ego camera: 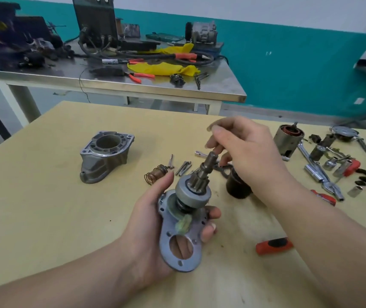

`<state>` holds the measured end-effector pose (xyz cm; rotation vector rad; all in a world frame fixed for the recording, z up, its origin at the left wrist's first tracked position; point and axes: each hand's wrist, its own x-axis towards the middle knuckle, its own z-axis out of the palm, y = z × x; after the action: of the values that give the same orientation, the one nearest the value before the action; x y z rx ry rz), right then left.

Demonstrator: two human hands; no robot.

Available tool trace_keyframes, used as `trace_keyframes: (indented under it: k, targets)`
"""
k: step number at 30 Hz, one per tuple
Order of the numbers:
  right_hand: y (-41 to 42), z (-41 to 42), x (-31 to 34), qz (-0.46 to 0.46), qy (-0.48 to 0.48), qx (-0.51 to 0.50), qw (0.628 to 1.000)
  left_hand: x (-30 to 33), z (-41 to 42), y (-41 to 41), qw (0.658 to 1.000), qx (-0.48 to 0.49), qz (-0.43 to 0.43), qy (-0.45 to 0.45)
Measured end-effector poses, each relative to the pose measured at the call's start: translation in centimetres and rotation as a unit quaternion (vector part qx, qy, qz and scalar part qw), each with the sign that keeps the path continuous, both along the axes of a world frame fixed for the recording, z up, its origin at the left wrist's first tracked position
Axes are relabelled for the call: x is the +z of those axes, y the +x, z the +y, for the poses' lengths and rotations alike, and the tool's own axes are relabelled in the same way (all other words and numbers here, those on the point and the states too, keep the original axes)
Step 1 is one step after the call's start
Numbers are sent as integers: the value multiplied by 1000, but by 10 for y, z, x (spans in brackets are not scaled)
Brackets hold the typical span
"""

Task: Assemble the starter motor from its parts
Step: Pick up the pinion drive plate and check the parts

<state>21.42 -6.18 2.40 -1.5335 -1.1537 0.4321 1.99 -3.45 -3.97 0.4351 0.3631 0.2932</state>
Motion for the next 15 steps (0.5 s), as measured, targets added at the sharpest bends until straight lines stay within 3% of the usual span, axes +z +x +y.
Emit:
trace_keyframes:
  k: [2,3,5,6,8,15]
  targets:
    - [-1,12,-6,-107,-50,-14,993,-2,5,-6,999,15,-22,34]
    - [-1,19,-11,-230,-91,-19,969,-2,10,-10,998,23,-40,47]
    - [-7,31,-20,-462,-182,-8,868,0,25,-19,995,34,-78,49]
    - [-9,36,-24,-517,-218,4,828,2,34,-23,994,44,-93,46]
    - [-9,41,-28,-552,-260,32,792,2,53,-30,990,72,-115,42]
    - [0,36,-39,-626,-229,121,736,-7,91,-35,981,129,-145,20]
